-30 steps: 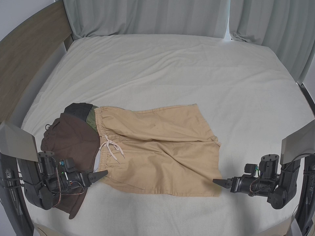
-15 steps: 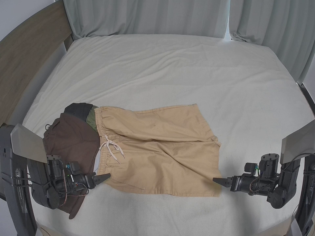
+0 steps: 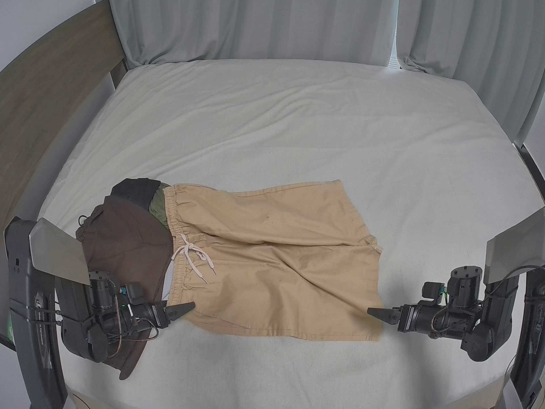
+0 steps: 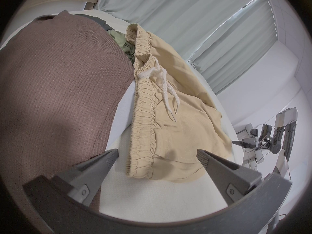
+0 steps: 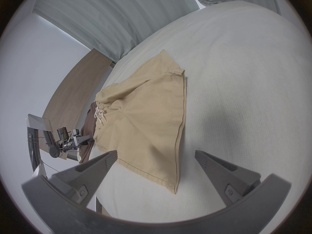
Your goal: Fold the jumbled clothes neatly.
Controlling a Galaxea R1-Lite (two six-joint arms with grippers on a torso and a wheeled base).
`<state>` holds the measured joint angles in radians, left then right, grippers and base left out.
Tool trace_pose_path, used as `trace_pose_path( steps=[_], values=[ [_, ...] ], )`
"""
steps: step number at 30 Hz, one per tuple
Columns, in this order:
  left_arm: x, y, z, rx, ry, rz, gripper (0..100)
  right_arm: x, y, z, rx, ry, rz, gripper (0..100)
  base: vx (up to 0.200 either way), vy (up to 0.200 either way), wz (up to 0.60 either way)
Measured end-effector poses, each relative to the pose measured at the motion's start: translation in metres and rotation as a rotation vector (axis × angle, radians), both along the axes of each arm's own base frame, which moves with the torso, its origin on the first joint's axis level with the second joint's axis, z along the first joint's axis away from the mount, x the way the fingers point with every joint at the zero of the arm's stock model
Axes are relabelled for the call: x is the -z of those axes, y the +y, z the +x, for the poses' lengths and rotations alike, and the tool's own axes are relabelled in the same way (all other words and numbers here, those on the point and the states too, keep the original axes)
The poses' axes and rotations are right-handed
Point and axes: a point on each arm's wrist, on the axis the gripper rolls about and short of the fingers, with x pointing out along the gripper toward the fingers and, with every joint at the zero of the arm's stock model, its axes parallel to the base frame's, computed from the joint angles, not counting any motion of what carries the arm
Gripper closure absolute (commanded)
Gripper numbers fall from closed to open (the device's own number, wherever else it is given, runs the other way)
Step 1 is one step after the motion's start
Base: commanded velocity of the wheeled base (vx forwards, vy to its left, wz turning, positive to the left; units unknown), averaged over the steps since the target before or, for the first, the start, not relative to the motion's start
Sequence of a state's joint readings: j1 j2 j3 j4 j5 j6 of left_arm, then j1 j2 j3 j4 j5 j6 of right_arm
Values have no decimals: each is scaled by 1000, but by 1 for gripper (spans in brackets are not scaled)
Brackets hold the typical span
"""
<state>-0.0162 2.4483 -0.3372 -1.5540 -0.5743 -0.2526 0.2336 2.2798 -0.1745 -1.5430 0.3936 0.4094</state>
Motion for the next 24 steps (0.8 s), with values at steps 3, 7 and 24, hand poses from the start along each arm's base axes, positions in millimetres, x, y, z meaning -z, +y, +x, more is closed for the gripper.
trace_pose_path(
  steps=[3,7,24],
  values=[
    [0,0,1,-5,5,-11,0,1,0,0,-1,2,-1,0,0,0,0],
    [1,-1,2,-8,8,-18,100,2,0,0,-1,6,-1,0,0,0,0],
    [-3,1,2,-12,0,-20,100,15,1,-4,-13,63,-12,0,0,0,0]
  ],
)
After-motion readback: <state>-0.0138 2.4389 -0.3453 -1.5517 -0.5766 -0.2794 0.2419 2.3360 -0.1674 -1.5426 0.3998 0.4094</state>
